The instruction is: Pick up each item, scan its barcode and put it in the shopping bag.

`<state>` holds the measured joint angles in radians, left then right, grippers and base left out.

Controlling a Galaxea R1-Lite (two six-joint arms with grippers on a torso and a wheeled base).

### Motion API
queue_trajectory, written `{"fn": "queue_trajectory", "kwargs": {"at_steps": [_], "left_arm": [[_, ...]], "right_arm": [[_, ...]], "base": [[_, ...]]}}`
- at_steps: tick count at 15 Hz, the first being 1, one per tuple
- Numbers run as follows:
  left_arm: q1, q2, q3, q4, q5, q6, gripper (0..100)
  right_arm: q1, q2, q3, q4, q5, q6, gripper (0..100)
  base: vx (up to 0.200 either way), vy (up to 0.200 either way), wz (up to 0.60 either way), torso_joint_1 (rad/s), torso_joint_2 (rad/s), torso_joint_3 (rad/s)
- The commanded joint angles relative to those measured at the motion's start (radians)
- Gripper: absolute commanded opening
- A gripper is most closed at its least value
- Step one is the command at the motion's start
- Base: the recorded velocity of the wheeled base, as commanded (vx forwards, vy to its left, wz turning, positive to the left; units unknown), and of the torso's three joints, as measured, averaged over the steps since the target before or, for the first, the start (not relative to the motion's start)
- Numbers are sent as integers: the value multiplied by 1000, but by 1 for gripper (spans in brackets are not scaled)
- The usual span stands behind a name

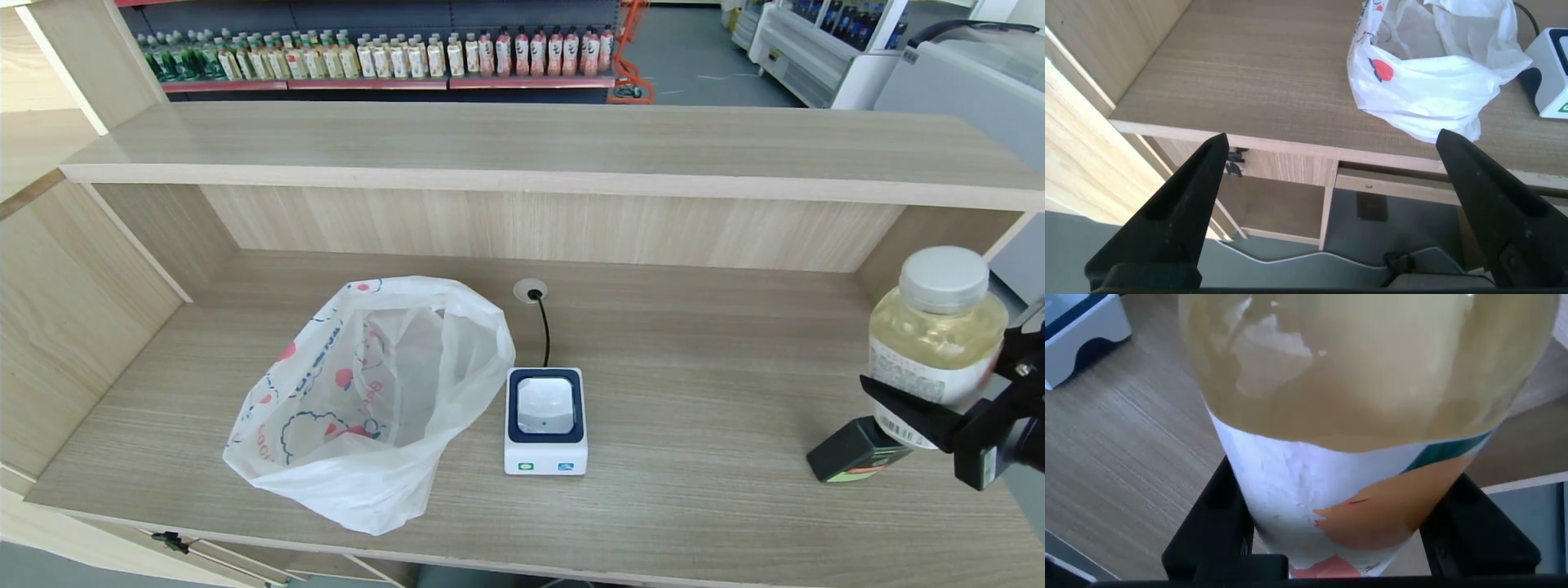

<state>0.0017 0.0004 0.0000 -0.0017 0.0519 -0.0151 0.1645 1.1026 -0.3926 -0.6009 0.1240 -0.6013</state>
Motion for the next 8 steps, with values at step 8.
{"fn": "queue_trajectory", "kwargs": {"at_steps": [8], "left_arm": [[0, 0, 0, 0, 0, 1, 100]], "right_arm": [[9, 5, 12, -4, 2, -3, 0]], "base": [[0, 0, 0, 0, 0, 0]]}}
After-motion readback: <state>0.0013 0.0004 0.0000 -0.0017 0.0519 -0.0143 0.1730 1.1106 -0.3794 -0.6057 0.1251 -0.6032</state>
